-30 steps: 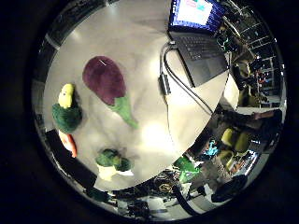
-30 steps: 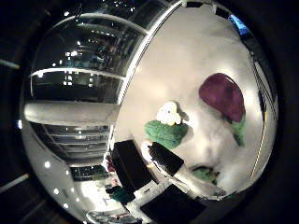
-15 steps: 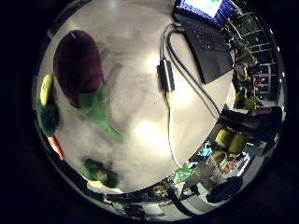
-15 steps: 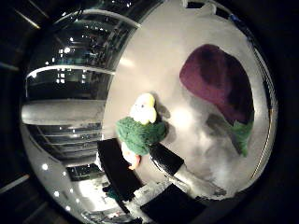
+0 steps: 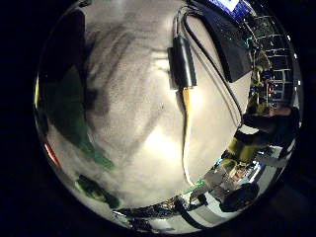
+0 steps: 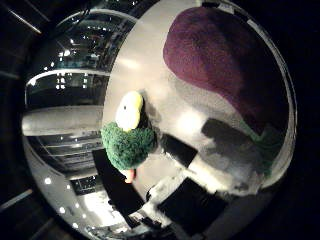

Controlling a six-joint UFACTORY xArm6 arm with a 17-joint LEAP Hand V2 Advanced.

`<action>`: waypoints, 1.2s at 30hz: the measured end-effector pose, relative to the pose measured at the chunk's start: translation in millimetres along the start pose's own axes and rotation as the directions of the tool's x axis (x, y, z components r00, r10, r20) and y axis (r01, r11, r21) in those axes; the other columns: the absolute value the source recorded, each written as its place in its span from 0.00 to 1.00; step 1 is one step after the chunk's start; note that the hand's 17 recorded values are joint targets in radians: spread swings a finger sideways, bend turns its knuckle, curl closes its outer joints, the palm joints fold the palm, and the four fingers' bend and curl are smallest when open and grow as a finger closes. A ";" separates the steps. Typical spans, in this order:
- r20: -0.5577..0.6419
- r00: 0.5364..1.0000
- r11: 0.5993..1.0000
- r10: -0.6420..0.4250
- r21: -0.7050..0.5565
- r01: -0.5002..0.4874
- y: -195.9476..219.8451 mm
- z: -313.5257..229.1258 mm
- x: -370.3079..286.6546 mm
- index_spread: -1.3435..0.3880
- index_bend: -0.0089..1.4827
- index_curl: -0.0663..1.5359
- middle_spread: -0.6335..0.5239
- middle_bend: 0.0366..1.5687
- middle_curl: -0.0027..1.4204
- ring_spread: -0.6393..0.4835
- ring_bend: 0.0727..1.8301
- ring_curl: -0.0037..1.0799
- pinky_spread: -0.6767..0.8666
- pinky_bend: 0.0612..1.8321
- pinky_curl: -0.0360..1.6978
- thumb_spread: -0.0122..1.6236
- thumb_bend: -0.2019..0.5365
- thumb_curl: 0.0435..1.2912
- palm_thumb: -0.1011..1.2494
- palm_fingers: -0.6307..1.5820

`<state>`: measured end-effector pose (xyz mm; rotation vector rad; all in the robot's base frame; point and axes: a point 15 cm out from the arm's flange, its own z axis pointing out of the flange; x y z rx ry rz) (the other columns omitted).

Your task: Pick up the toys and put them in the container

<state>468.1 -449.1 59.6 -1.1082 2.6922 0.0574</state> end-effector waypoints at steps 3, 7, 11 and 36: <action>0.000 1.000 1.000 -0.003 -0.016 0.003 3.9 1.4 -0.7 0.65 0.15 0.22 0.58 0.27 0.26 0.58 0.42 0.29 0.60 0.19 0.15 0.61 0.24 0.22 0.50 0.67; 0.009 1.000 0.998 -0.024 -0.062 0.024 15.0 0.5 -14.5 0.58 0.23 0.28 0.45 0.39 0.31 0.43 0.49 0.36 0.35 0.32 0.17 0.61 0.24 0.22 0.53 0.86; -0.005 0.998 0.993 -0.058 -0.101 0.057 24.6 -6.6 -21.7 0.57 0.48 0.37 0.42 0.53 0.36 0.39 0.54 0.39 0.18 0.42 0.20 0.60 0.24 0.23 0.55 0.94; -0.027 0.944 0.941 -0.327 -0.097 0.323 118.4 -260.8 -156.4 0.65 0.77 0.46 0.44 0.79 0.42 0.41 0.75 0.50 0.28 0.67 0.38 0.61 0.24 0.27 0.65 0.86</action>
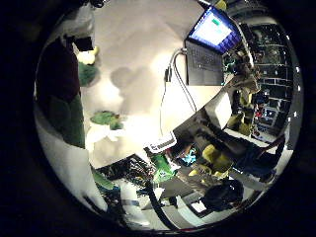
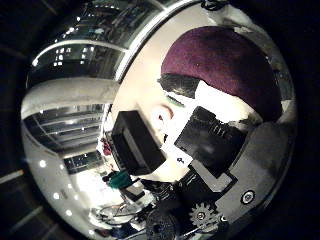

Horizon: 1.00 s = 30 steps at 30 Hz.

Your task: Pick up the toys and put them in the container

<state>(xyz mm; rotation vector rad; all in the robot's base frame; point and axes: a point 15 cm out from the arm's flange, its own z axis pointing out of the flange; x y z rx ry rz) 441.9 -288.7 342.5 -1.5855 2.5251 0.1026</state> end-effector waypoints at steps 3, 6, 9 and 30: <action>0.002 0.997 0.997 -0.071 0.017 0.071 29.3 -25.7 -46.4 0.65 0.77 0.45 0.44 0.80 0.42 0.41 0.75 0.50 0.28 0.67 0.39 0.62 0.24 0.27 0.65 0.86; 0.011 0.984 0.984 -0.176 0.029 0.176 61.1 -39.3 -109.9 0.65 0.78 0.45 0.45 0.80 0.41 0.41 0.75 0.49 0.28 0.66 0.40 0.62 0.24 0.27 0.65 0.86; 0.034 0.964 0.965 -0.262 0.038 0.261 92.5 -45.7 -173.3 0.65 0.78 0.45 0.45 0.81 0.41 0.41 0.76 0.49 0.28 0.66 0.40 0.62 0.24 0.28 0.65 0.85; 0.128 0.791 0.795 -0.599 0.218 0.567 197.8 99.7 -420.3 0.60 0.57 0.42 0.41 0.70 0.37 0.38 0.69 0.48 0.20 0.58 0.41 0.63 0.23 0.27 0.62 0.53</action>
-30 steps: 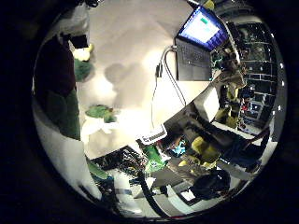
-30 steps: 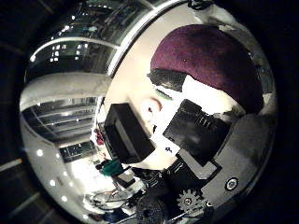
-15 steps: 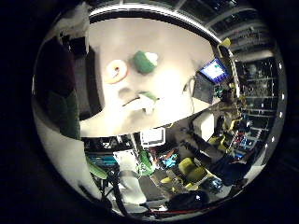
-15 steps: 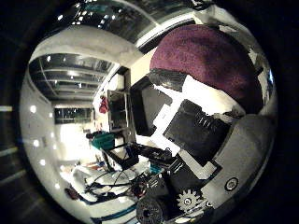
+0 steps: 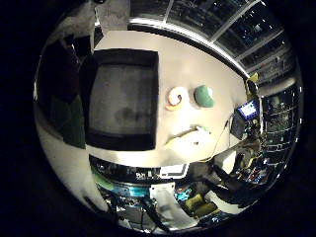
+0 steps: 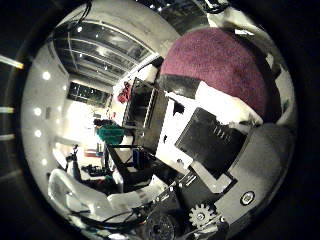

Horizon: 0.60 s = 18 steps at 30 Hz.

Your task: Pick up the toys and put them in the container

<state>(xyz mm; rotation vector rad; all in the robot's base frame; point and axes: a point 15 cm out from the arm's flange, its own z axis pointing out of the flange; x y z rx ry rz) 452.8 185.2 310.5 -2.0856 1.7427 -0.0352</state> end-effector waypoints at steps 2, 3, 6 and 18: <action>-0.005 0.998 0.997 -0.062 -0.051 0.062 22.6 20.9 -0.6 0.53 0.48 0.34 0.44 0.52 0.29 0.51 0.46 0.32 0.45 0.47 0.35 0.63 0.23 0.26 0.60 0.24; -0.004 0.996 0.993 -0.094 -0.070 0.093 30.0 26.7 -1.2 0.52 0.45 0.32 0.46 0.47 0.26 0.56 0.41 0.27 0.52 0.44 0.32 0.62 0.22 0.25 0.58 0.24; 0.003 0.989 0.980 -0.150 -0.135 0.149 48.7 35.0 -1.6 0.51 0.31 0.26 0.52 0.32 0.21 0.66 0.30 0.21 0.64 0.38 0.27 0.61 0.21 0.23 0.53 0.19; -0.078 0.981 0.958 -0.175 -0.244 0.152 69.7 13.7 65.6 0.50 0.11 0.22 0.59 0.10 0.19 0.75 0.13 0.17 0.73 0.25 0.20 0.58 0.23 0.20 0.43 0.27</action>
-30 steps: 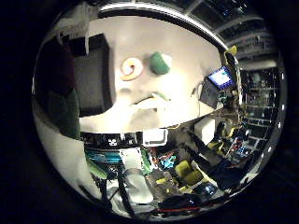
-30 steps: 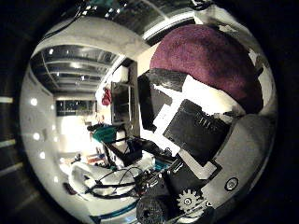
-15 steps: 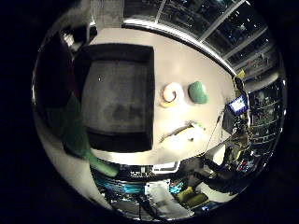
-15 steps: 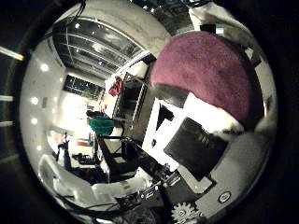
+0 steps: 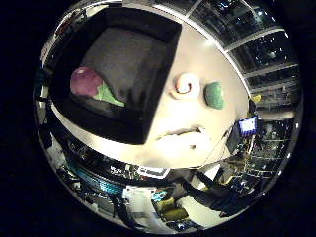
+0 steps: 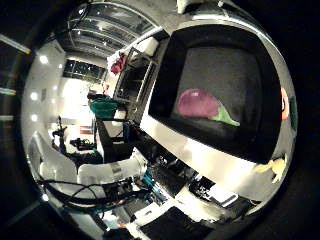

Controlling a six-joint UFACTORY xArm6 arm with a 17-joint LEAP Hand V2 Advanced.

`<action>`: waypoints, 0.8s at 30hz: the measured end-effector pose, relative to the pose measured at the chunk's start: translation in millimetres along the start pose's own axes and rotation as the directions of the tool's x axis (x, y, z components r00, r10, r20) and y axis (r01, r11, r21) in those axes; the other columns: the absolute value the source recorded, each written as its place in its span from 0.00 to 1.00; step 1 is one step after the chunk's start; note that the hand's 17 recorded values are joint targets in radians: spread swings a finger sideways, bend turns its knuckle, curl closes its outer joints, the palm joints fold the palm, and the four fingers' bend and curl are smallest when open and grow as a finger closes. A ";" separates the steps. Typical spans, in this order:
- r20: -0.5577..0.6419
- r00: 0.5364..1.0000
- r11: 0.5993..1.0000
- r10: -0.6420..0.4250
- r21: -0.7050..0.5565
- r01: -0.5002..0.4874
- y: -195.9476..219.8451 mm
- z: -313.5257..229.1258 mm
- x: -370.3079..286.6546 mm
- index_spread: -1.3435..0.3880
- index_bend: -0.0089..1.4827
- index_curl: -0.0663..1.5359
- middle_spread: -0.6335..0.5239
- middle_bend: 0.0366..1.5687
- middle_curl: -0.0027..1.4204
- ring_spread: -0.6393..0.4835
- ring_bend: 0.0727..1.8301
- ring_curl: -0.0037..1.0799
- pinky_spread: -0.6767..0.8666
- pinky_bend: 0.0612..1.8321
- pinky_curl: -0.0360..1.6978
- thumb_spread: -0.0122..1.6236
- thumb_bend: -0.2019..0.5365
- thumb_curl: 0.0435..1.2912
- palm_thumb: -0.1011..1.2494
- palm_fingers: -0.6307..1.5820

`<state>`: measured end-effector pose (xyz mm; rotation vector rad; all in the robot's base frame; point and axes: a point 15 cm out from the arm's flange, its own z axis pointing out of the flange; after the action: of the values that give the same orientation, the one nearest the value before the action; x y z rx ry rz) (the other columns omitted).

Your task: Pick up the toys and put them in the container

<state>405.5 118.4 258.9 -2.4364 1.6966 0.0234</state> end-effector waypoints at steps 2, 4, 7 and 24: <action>-0.040 0.999 1.000 0.018 -0.009 -0.018 9.8 -8.8 30.2 0.51 0.11 0.21 0.60 0.10 0.20 0.74 0.13 0.18 0.72 0.24 0.20 0.58 0.23 0.20 0.43 0.28; -0.068 0.997 1.000 0.023 -0.018 -0.024 20.8 -17.3 58.0 0.52 0.11 0.21 0.60 0.10 0.20 0.74 0.13 0.19 0.72 0.24 0.20 0.58 0.23 0.20 0.43 0.28; -0.090 0.995 0.998 0.032 -0.046 -0.036 42.3 -26.3 100.2 0.52 0.11 0.20 0.60 0.10 0.21 0.73 0.13 0.20 0.71 0.23 0.20 0.57 0.23 0.20 0.43 0.28; -0.271 0.962 0.964 -0.036 -0.264 -0.039 152.6 -26.4 271.0 0.53 0.11 0.20 0.59 0.10 0.22 0.72 0.10 0.23 0.70 0.20 0.20 0.58 0.24 0.21 0.46 0.28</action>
<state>356.4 -188.9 234.7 -2.7435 1.9206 -0.0959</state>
